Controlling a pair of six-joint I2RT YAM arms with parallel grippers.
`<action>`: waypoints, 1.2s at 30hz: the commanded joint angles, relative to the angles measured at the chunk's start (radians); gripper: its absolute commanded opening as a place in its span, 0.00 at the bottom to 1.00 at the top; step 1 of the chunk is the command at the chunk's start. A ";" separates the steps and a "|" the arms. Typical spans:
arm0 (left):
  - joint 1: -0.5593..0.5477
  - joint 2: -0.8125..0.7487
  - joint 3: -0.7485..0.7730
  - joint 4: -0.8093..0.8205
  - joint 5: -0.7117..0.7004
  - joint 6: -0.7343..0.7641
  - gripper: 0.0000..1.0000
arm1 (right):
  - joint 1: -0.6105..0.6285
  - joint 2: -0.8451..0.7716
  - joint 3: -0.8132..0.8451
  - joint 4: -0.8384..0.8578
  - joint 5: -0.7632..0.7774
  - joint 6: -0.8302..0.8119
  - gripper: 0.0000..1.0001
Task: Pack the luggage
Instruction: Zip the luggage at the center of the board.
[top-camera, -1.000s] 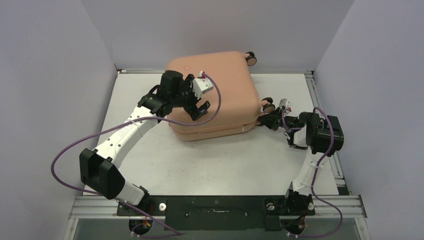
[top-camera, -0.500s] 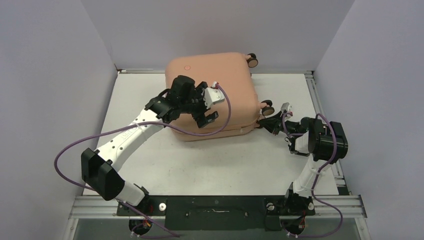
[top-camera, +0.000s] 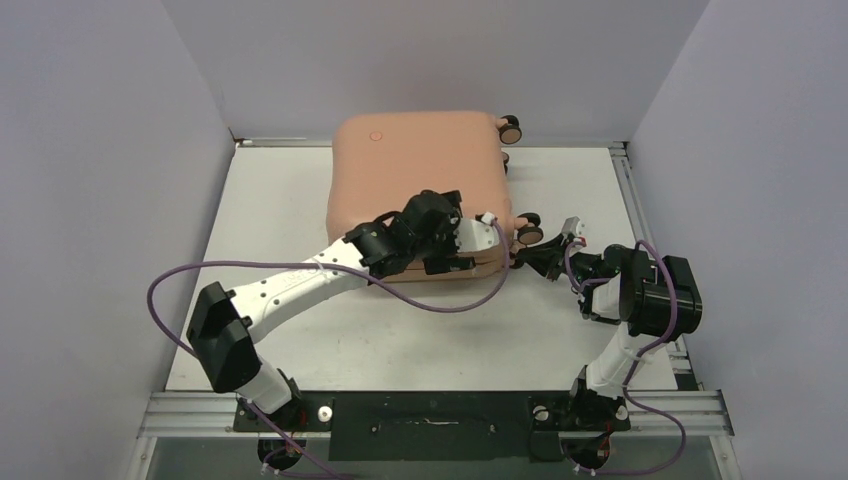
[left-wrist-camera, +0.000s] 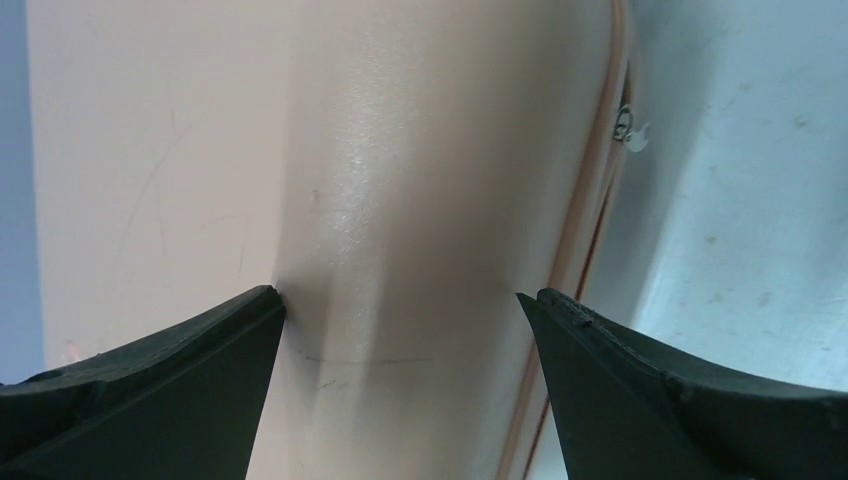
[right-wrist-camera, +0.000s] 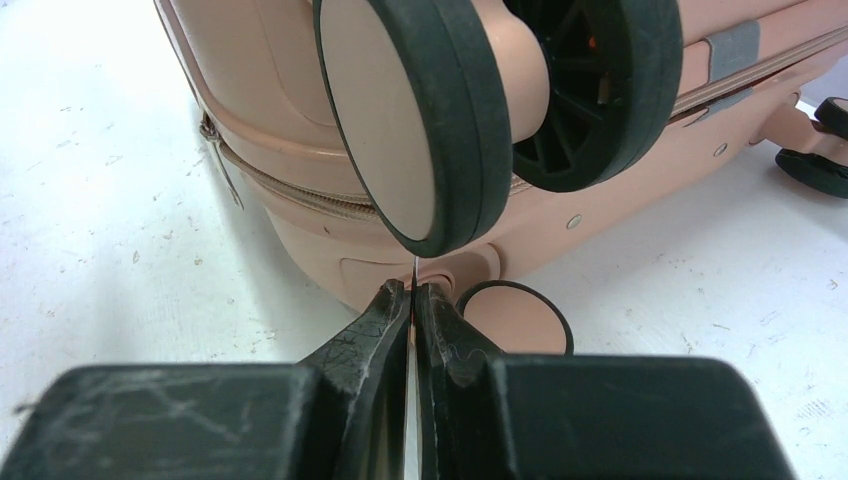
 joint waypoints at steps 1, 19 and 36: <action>-0.044 0.021 -0.066 0.157 -0.218 0.090 0.96 | 0.005 -0.041 0.026 0.331 -0.037 0.002 0.05; -0.083 0.272 0.065 0.263 -0.354 -0.103 0.96 | 0.084 -0.196 -0.122 0.329 -0.108 -0.120 0.05; -0.043 0.280 0.116 0.217 -0.308 -0.148 0.96 | 0.101 -0.436 0.124 -1.053 0.401 -0.971 0.29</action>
